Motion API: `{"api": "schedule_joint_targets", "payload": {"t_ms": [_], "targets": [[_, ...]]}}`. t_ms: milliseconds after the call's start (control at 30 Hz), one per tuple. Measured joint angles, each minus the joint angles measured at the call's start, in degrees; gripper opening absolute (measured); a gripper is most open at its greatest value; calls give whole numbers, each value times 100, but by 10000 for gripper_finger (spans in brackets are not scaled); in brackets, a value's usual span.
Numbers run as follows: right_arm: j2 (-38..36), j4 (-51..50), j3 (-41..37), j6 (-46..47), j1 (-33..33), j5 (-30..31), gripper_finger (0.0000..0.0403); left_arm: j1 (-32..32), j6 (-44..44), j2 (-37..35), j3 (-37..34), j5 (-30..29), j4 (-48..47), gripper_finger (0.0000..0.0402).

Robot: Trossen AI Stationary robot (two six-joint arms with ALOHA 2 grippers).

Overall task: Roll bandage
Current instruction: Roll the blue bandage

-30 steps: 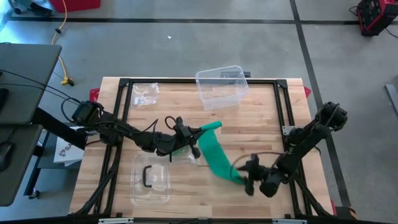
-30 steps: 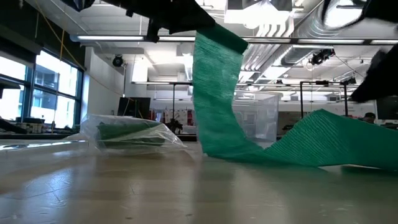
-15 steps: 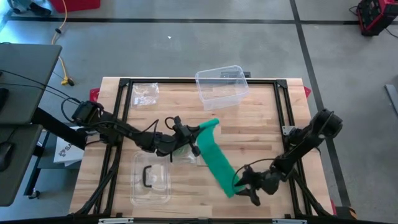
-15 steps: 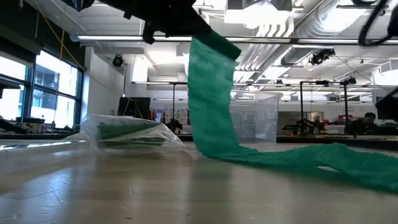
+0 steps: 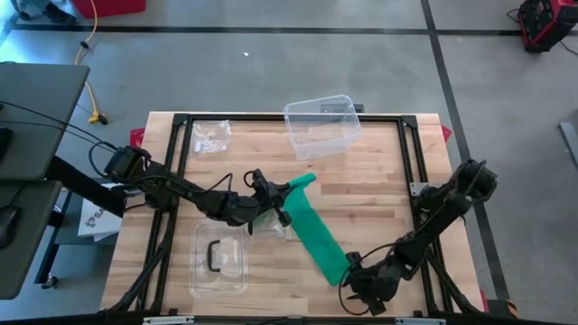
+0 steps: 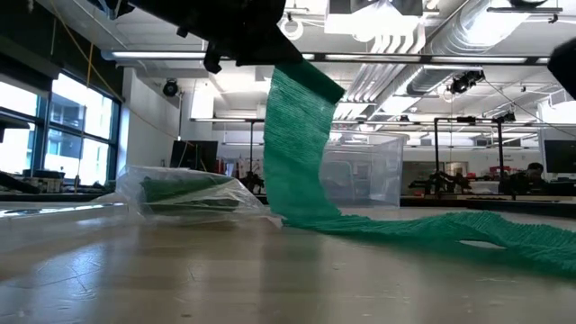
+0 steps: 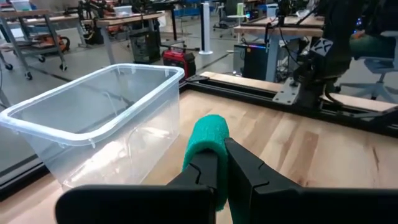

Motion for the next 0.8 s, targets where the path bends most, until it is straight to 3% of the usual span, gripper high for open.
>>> {"api": "schedule_joint_targets", "payload": {"t_ms": [267, 533, 800], "targets": [[-4, -589, 61, -162, -245, 85, 155, -50, -11, 0, 1, 19, 0, 5], [-4, -1207, 61, 328, -276, 59, 155, -164, -57, 0, 0, 24, -31, 5], [-1, -1500, 59, -605, -466, -167, 155, -157, -173, 0, 2, 35, -107, 5]]}}
